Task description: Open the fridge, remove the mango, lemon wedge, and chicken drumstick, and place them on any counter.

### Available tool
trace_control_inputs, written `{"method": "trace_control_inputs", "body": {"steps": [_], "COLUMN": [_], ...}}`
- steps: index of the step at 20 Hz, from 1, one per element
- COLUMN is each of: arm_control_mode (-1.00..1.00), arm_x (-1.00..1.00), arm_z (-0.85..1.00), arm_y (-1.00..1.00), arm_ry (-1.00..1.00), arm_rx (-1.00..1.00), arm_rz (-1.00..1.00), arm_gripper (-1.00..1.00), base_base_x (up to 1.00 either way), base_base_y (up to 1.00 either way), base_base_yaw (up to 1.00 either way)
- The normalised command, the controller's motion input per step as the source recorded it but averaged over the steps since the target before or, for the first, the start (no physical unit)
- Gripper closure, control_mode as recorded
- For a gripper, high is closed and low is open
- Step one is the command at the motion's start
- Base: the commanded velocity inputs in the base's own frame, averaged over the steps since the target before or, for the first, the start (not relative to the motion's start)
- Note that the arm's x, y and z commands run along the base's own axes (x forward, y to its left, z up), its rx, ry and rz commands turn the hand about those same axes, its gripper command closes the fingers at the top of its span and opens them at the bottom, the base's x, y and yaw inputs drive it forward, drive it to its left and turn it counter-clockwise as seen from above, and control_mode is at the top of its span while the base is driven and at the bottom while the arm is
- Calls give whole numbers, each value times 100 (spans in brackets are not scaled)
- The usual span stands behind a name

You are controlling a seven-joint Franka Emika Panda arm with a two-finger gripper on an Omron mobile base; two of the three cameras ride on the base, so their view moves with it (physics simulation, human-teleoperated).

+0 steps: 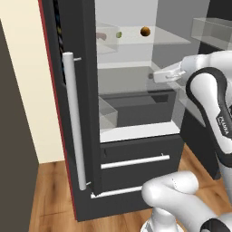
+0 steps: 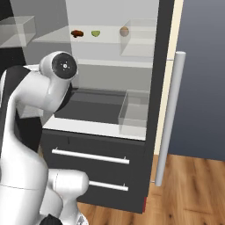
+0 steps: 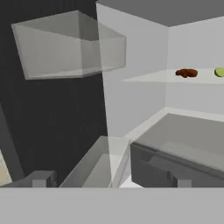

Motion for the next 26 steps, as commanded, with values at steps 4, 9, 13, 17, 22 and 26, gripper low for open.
{"method": "trace_control_inputs", "body": {"steps": [4, 9, 13, 17, 22, 26], "arm_control_mode": [-100, -100, -100, -100, -100, -100], "arm_x": [38, 46, 55, 37, 19, 5], "arm_z": [29, 17, 3, -4, -4, 5], "arm_y": [1, 0, 0, 36, 62, 51], "arm_ry": [0, 4, 0, -7, -10, 0], "arm_rx": [0, 0, 0, 0, 1, 9], "arm_rz": [0, 0, 0, 0, 0, 3], "arm_gripper": [-100, -100, -100, -100, -100, -100], "base_base_x": [0, 0, 0, 0, 0, 0], "base_base_y": [0, 0, 0, 0, 0, 0], "base_base_yaw": [0, 0, 0, 0, 0, 0]}}
